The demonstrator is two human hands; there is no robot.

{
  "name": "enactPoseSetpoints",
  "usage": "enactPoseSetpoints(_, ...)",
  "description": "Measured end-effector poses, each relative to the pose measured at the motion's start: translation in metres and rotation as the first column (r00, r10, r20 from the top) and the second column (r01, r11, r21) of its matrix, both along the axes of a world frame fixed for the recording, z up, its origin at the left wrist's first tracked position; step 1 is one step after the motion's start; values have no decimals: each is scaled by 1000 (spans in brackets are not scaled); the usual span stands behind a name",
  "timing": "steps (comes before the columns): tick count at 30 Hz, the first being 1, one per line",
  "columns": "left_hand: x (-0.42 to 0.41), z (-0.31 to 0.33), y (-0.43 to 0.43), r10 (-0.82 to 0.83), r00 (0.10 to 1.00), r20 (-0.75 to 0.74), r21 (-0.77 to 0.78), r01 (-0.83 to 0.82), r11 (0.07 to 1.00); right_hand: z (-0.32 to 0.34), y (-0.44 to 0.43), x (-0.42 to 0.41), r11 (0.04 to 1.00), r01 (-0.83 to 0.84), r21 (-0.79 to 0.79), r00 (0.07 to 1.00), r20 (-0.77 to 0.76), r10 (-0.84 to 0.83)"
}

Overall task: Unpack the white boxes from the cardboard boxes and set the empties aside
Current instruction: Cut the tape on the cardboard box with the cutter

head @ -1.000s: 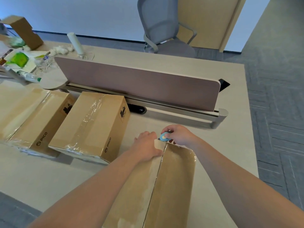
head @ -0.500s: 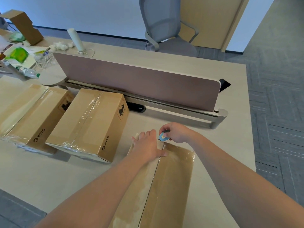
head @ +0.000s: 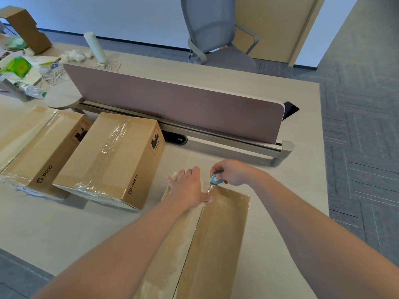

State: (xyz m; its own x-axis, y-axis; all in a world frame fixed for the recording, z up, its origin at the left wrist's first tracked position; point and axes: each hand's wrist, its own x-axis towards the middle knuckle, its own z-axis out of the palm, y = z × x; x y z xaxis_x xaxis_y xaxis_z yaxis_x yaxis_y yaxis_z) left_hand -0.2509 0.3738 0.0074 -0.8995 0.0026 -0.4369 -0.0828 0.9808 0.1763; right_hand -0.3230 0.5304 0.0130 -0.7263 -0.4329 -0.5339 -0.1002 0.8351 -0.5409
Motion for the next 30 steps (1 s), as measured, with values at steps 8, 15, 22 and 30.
enactPoseSetpoints(8, -1, -1, 0, -5, 1000, 3, 2, 5, 1000, -1, 0, 6, 999, 30, -22, 999, -14, -31)
enactPoseSetpoints(15, 1, -4, 1, -2, 1000, -18, 1, 2, 1000, -1, 12, 11, 999, 34, -4, 999, -8, -34)
enactPoseSetpoints(22, 4, -4, -2, -12, 999, -49, 12, 13, 1000, 5, 38, 12, 996, 63, 56, 995, 69, -66)
enactPoseSetpoints(30, 10, -1, -7, -82, 993, -86, 23, 84, 996, 13, 34, 37, 901, 413, -137, 907, -29, -420)
